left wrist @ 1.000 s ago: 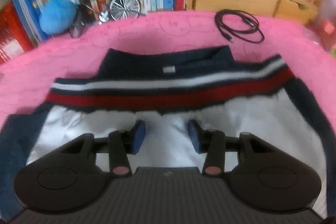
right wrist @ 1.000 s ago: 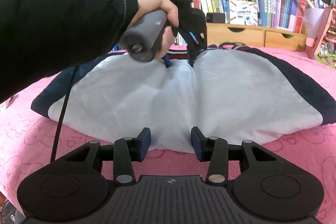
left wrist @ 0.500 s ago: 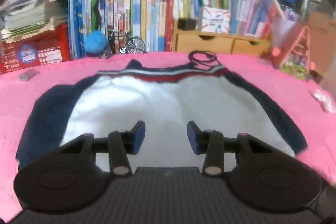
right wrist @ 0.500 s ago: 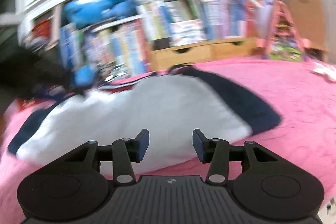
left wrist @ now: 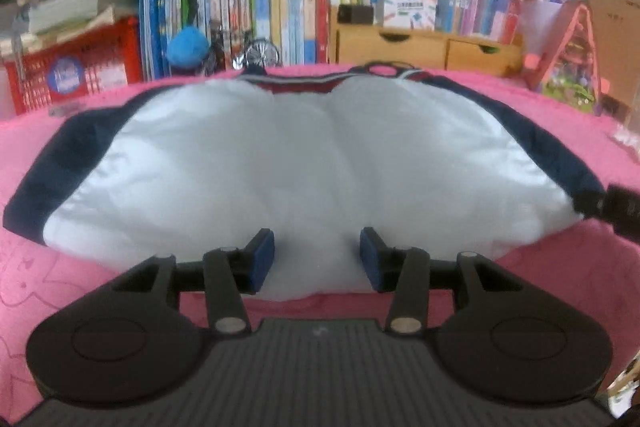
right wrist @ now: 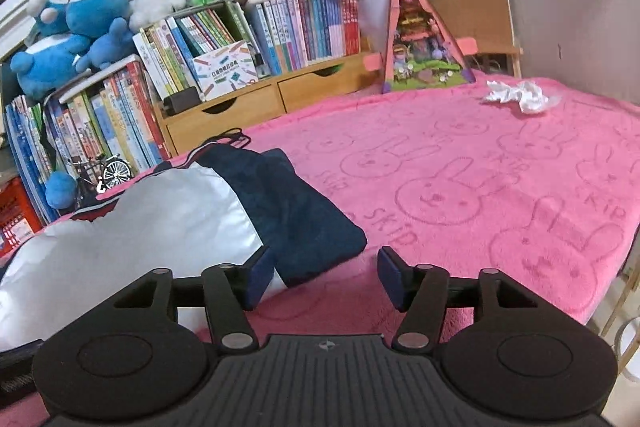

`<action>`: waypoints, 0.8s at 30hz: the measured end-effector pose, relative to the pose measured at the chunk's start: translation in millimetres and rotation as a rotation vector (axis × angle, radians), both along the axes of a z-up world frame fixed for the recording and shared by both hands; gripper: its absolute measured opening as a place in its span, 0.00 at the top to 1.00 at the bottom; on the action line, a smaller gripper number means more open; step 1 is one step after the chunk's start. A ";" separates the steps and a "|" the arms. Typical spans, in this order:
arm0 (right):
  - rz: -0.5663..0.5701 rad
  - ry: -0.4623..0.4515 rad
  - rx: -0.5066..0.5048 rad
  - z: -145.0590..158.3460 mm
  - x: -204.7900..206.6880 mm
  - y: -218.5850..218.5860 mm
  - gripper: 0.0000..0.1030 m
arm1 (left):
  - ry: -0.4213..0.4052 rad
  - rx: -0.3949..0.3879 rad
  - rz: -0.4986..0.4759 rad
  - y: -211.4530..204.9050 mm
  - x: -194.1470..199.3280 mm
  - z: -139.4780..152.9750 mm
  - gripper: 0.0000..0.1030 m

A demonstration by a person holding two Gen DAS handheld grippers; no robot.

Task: Fold clothes
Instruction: 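Grasp the navy jacket side with the right gripper and fold it over the lining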

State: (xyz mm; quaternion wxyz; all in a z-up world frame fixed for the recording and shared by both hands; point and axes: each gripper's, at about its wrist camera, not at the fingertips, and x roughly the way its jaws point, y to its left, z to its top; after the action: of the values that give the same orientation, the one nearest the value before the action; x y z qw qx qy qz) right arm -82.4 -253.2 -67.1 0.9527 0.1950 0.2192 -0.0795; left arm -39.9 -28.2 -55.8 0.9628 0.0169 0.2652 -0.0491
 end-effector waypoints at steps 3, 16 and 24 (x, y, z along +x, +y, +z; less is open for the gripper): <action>-0.014 0.011 0.026 -4.2 -0.8 -9.7 0.40 | -0.012 -0.006 -0.004 1.0 -1.7 -1.9 0.55; 0.108 0.006 0.453 -8.9 43.3 -50.7 0.30 | -0.027 -0.017 -0.012 1.6 -3.9 -3.7 0.54; 0.038 0.141 0.471 -2.4 87.9 -49.7 0.67 | -0.032 -0.019 -0.022 2.4 -4.2 -4.1 0.54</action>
State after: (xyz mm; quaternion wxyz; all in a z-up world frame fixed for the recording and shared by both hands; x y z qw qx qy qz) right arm 5.5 -302.9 -69.5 0.8647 0.4015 0.3010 -0.0216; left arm -44.1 -25.8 -59.8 0.9664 0.0115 0.2492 -0.0620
